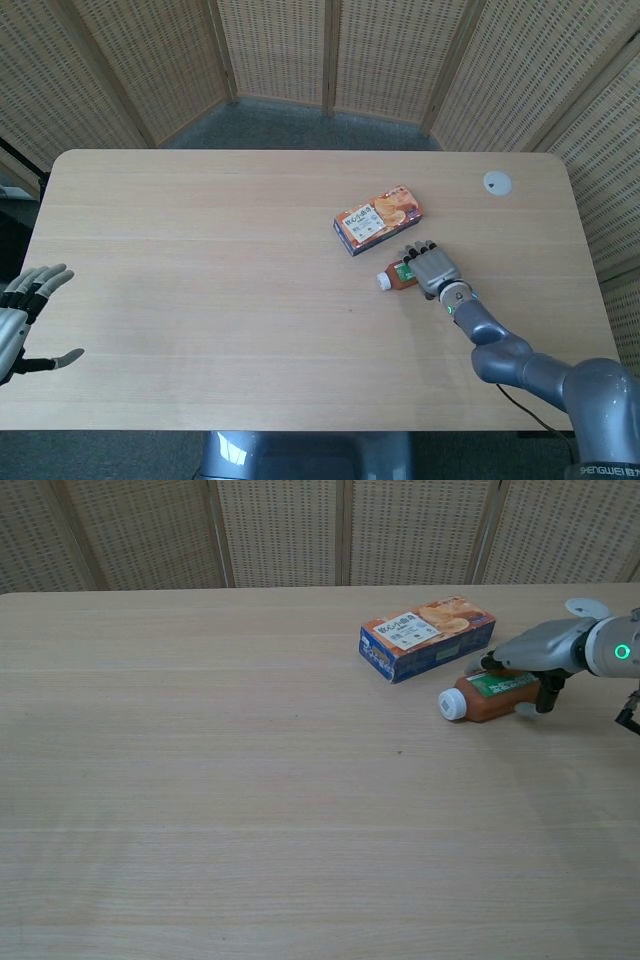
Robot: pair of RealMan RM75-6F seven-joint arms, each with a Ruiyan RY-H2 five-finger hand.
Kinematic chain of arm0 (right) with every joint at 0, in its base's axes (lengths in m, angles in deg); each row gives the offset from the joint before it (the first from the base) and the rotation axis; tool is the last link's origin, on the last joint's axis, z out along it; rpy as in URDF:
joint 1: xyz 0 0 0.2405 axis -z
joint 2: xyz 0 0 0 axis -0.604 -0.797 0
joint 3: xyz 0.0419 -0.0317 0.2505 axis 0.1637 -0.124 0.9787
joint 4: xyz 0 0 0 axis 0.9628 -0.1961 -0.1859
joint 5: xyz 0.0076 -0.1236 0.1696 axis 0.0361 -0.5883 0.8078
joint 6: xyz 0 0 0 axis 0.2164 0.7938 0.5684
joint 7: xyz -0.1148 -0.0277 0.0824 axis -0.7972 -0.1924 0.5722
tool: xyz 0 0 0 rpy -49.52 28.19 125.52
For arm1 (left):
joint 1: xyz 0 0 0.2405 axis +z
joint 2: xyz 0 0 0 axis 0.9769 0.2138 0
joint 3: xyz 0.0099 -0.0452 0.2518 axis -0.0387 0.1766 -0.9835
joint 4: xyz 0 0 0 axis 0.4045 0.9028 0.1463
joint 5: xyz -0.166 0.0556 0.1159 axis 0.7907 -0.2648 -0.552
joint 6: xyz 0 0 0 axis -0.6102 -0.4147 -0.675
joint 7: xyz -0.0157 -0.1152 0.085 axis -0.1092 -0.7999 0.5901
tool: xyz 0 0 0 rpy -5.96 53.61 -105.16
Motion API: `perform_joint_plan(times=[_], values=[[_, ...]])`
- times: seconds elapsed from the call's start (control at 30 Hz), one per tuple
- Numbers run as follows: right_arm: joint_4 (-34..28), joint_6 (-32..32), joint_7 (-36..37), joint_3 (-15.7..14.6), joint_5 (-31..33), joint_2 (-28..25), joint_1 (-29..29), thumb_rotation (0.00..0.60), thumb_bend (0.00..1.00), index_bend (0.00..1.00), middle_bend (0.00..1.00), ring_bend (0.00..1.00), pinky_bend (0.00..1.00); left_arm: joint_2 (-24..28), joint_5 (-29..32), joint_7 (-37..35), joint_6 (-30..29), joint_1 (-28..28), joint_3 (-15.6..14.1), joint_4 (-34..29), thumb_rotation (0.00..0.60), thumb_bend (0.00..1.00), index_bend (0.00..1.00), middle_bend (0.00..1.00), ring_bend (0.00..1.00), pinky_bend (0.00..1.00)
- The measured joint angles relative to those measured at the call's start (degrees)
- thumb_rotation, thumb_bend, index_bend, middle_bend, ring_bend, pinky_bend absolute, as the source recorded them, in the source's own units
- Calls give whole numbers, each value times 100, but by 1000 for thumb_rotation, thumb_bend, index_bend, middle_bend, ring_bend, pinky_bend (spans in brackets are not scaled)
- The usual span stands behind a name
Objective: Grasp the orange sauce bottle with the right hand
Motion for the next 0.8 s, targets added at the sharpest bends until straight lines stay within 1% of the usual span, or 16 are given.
perform_joint_plan(times=[0.07,0.1,0.17,0.27,0.37,0.43,0.53,0.63,0.8], values=[[97,13,81,48,-67,69,19,600,491,13,9,6,189,6,15,1,-14,19,-5,-1,600,0,99,0,0,0],[134,20,120,70,-89,95,29,600,493,31,27,23,239,9,19,-3,-21,27,-7,-1,600,0,99,0,0,0],[195,62,215,115,-122,142,54,600,504,98,94,88,337,15,20,-15,-42,42,-11,0,600,0,98,0,0,0],[274,127,285,144,-192,191,92,600,540,234,229,221,502,21,11,-26,-56,53,-14,4,600,0,100,0,0,0],[252,106,361,195,-249,180,137,600,564,353,352,345,637,22,9,-47,-52,49,-11,9,600,0,98,0,0,0],[185,45,400,230,-287,136,164,600,570,396,399,394,681,21,8,-49,-42,38,-3,13,600,0,96,0,0,0],[-4,-86,411,280,-352,3,202,600,571,430,438,432,691,13,-1,-48,-25,14,10,11,600,0,95,0,0,0],[-235,-213,405,341,-361,-149,233,600,569,436,447,445,692,2,-8,-45,10,-9,15,12,600,0,95,0,0,0],[-824,-549,349,514,-303,-571,288,600,564,440,452,453,692,-26,1,-51,46,-29,16,29,600,0,95,0,0,0]])
